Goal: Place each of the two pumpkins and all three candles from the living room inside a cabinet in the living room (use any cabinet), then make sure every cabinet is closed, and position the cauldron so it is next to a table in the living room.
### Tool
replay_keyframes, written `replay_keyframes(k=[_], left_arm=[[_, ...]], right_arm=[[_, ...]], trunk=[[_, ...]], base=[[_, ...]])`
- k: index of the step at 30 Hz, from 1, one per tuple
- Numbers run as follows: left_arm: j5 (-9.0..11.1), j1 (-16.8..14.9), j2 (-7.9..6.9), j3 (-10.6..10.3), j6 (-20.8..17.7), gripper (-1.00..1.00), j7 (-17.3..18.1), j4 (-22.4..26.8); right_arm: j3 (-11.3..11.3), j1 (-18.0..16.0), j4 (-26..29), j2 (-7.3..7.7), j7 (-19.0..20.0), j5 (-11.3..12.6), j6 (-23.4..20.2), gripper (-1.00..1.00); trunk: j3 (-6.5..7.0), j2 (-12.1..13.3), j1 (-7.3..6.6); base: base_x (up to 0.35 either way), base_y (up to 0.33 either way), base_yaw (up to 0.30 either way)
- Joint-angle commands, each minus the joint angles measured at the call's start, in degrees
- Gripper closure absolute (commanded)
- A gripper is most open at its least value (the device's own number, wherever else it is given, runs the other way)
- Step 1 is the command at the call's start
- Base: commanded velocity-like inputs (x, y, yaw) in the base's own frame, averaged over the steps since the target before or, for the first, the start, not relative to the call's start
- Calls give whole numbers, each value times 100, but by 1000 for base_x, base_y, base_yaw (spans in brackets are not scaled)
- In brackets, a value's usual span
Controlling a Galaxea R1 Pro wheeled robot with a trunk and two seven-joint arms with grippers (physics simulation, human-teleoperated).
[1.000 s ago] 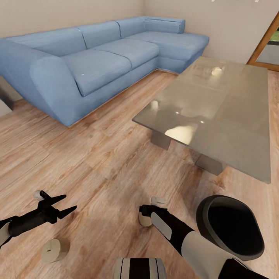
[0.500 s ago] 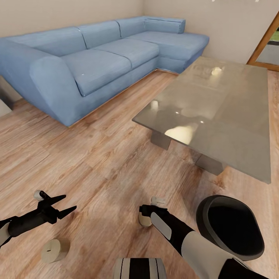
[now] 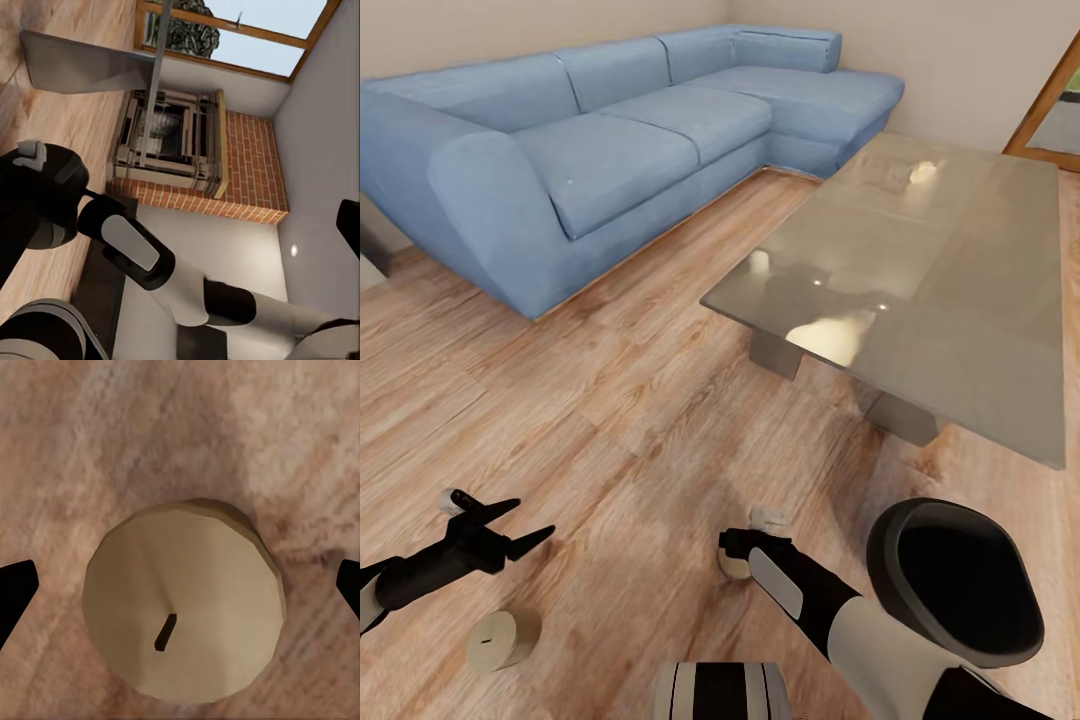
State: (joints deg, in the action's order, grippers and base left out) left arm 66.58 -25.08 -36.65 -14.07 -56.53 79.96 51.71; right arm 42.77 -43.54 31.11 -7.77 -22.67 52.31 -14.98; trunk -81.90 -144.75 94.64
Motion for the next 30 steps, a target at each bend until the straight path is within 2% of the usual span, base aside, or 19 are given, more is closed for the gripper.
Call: replay_keyframes(k=[1,5,8,14,19,30], left_arm=[[25,-6,-8,-25,-60,-100,42,-3],[22,-6,-9,-25,-58,-100,67,-3],[21,-6,-9,-25,-60,-100,71,-3],[21,-6,-4,-25,-56,-100,72,-3],[21,-6,-1,-25,-52,-100,72,-3],[21,-6,0,-25,-51,-100,72,-3]], right_arm=[[40,-6,9,3,-44,33,-13,-100],[178,-6,9,1,-44,33,-8,-100],[214,-6,9,1,-44,33,-6,-100],[231,-6,9,1,-44,33,-5,-100],[232,-6,9,0,-44,33,-5,-100],[233,-6,9,-2,-44,33,-5,-100]], trunk=[[-27,-3,1],[-115,-9,12],[-115,-9,12],[-115,-9,12],[-226,-15,24],[-226,-15,24]], base=[[0,0,0],[0,0,0],[0,0,0],[0,0,0],[0,0,0],[0,0,0]])
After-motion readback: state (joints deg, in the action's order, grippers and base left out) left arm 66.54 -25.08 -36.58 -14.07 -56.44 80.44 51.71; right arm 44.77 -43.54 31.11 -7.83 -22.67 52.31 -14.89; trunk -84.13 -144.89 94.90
